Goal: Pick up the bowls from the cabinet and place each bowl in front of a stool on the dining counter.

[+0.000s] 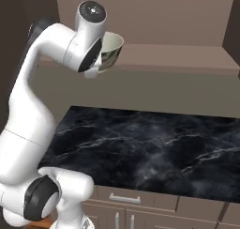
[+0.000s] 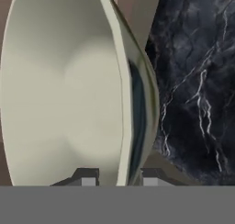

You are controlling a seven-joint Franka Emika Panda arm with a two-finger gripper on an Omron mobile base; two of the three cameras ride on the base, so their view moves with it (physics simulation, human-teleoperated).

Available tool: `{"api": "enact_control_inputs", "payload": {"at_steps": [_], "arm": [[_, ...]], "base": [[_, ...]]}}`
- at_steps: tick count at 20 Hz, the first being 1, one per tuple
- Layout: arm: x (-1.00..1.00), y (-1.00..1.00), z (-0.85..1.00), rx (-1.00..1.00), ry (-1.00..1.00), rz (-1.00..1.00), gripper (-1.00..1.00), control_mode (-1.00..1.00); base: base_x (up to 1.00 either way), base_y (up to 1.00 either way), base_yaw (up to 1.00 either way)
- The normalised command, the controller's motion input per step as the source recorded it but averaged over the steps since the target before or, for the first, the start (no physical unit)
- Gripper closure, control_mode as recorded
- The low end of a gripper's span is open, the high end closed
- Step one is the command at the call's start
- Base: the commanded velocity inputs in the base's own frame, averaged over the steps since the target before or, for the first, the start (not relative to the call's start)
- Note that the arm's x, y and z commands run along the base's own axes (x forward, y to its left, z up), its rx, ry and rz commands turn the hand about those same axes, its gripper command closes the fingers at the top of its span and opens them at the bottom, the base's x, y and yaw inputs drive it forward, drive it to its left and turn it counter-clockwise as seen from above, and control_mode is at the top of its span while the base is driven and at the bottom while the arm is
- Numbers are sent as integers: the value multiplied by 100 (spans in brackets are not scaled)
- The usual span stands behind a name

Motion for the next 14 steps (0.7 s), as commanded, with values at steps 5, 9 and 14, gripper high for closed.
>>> {"api": "enact_control_inputs", "payload": {"at_steps": [5, 9, 14], "arm": [[-81, -9, -3, 0, 23, -1, 100, -100], [-28, 0, -2, 0, 18, 0, 100, -100], [-19, 0, -20, 0, 3, 0, 100, -100]], "base": [[0, 0, 0], [0, 0, 0], [0, 0, 0]]}}
